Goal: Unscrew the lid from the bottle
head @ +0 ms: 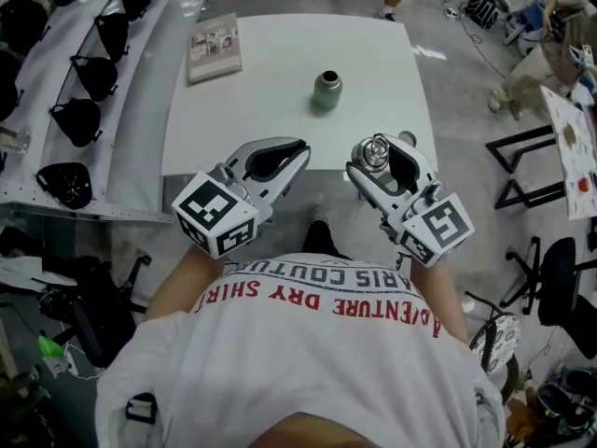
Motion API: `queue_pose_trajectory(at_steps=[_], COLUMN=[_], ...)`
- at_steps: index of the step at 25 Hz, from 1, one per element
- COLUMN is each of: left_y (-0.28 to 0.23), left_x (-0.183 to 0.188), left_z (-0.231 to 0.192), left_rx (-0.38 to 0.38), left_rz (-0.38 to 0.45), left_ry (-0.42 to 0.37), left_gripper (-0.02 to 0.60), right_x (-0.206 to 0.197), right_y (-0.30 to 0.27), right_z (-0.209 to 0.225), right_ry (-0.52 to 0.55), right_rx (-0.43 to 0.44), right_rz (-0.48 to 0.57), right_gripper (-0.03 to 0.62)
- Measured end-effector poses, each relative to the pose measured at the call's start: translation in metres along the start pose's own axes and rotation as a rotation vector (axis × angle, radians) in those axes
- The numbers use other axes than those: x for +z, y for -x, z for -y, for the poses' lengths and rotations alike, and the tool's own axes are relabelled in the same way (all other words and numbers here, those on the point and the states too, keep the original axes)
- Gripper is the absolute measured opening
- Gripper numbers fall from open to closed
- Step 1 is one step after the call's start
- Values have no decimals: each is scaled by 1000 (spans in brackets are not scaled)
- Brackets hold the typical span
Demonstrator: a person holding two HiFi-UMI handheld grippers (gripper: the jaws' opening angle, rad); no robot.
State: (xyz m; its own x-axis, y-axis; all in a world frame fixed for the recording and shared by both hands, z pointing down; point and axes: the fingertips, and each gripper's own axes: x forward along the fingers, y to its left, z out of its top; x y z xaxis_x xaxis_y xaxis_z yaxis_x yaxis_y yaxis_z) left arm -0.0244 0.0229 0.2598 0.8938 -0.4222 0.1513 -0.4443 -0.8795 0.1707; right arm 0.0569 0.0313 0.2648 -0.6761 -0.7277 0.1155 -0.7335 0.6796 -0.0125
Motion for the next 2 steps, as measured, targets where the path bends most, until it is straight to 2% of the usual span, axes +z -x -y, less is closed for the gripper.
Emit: queue_pose_trajectory(at_steps=[2], left_y=[-3], left_x=[0], left_z=[-2], left_rx=[-1], left_rz=[-2], left_ry=[2], left_gripper=[52], right_x=[-1], right_y=[-1], right_z=[4], right_ry=[-2], right_rx=[-1], right_rz=[-3], right_gripper=[267])
